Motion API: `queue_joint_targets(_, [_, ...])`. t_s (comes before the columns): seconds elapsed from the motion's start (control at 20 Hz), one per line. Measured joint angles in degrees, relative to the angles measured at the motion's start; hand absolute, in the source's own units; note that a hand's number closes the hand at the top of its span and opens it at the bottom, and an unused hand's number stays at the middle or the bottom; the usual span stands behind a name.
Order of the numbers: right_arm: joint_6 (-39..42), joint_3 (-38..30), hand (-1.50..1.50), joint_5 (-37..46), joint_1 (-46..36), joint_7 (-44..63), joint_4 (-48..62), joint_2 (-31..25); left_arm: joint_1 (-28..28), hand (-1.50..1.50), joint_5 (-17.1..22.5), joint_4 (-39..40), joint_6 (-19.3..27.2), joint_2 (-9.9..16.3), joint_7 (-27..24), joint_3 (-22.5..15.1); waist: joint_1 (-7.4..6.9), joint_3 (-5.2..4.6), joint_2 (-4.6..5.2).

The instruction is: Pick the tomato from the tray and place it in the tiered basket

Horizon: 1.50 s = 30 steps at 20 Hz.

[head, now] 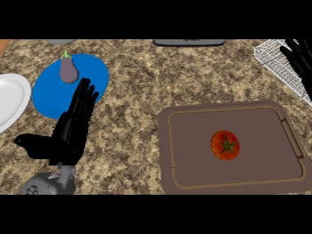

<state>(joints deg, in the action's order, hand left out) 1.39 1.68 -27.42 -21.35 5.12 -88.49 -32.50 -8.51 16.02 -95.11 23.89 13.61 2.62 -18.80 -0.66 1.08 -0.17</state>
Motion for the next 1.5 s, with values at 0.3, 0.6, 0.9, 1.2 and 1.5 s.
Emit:
queue_joint_targets(0.3, [-15.3, -7.0, 1.5, 9.7, 5.3, -5.2, -5.4, -0.8, 7.0, 0.0, -2.4, 5.7, 1.6, 4.2, 0.5, 2.1, 3.84, -0.92, -0.72])
queue_joint_targets(0.6, [-37.1, -19.4, -1.5, 12.7, 14.7, -6.6, -4.0, 7.5, 12.7, 0.0, -2.6, 9.3, 3.4, 5.4, 1.2, 3.5, 8.79, -0.94, -1.12])
queue_joint_targets(0.9, [-48.2, -15.8, -1.5, 17.4, 28.3, -14.3, -19.9, 22.7, 14.0, 0.0, -3.8, 9.9, 2.7, 5.3, -1.1, 2.5, 6.62, -1.07, -1.16])
queue_joint_targets(1.2, [-48.3, -1.8, -1.5, 27.2, 46.7, -8.9, -27.6, 25.3, 13.1, 0.0, -4.5, 10.3, 1.7, 4.9, -3.0, 2.0, 4.2, -1.35, -0.33])
queue_joint_targets(1.5, [-48.4, 7.4, -1.5, 40.9, 60.9, 1.1, -31.6, 20.5, 11.8, 0.0, -5.2, 9.9, 0.8, 4.9, -2.7, 1.1, 1.88, -1.59, 0.72])
